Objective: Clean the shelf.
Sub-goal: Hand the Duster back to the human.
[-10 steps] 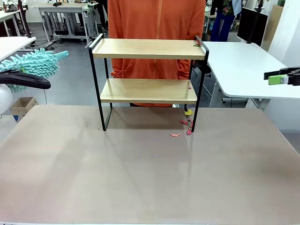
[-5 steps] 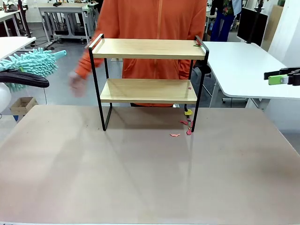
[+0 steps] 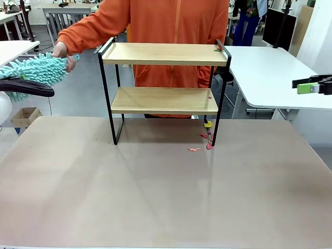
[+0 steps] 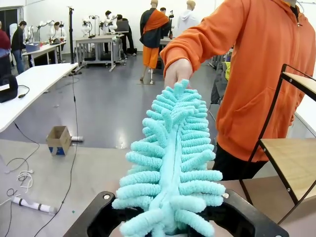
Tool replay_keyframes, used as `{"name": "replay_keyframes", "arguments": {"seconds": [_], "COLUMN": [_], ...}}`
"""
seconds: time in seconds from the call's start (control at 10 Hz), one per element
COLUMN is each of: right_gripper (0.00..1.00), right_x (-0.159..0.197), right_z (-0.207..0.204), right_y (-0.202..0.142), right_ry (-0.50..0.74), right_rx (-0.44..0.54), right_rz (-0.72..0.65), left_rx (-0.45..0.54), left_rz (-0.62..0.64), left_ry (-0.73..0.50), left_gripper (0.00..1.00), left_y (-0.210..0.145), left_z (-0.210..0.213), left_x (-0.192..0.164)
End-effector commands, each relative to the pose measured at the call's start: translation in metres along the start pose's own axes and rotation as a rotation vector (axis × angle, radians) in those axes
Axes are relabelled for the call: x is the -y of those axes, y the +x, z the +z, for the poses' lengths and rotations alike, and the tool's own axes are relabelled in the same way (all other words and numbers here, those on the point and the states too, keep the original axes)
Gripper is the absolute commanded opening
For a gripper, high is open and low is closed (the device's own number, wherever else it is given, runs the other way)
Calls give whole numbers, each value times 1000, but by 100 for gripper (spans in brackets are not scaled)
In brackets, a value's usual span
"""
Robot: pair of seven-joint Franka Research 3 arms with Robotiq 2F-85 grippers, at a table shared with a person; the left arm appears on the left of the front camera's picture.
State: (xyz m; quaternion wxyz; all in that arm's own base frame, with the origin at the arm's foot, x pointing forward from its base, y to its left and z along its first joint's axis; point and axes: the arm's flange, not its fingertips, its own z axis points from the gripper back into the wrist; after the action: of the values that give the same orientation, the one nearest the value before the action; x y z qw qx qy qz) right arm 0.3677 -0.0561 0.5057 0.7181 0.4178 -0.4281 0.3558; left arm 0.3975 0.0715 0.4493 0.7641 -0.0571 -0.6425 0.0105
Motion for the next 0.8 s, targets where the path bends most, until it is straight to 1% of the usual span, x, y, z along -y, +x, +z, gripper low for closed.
{"name": "replay_keyframes", "arguments": {"seconds": [0.0, 0.1, 0.2, 0.3, 0.4, 0.5, 0.7], "right_gripper": [100, 100, 100, 100, 100, 100, 100], "right_x": [1, 1, 1, 1, 1, 1, 1], "right_z": [2, 2, 2, 2, 2, 2, 2], "right_y": [3, 3, 3, 3, 3, 3, 3], "right_ry": [8, 8, 8, 8, 8, 8, 8], "right_rx": [-2, -2, -2, -2, -2, -2, -2], "right_rz": [4, 4, 4, 4, 4, 4, 4], "left_rx": [11, 11, 0, -10, -20, -26, -12], "left_rz": [-18, -18, 0, 8, 24, 36, 60], "left_ry": [5, 5, -1, -33, -58, -71, -95], "left_gripper": [19, 19, 76, 77, 100, 100, 100], "left_y": [2, 2, 0, 5, 16, 28, 74], "left_z": [0, 0, 0, 5, 10, 14, 30], "left_x": [-1, -1, 0, 0, -1, -1, -1]}}
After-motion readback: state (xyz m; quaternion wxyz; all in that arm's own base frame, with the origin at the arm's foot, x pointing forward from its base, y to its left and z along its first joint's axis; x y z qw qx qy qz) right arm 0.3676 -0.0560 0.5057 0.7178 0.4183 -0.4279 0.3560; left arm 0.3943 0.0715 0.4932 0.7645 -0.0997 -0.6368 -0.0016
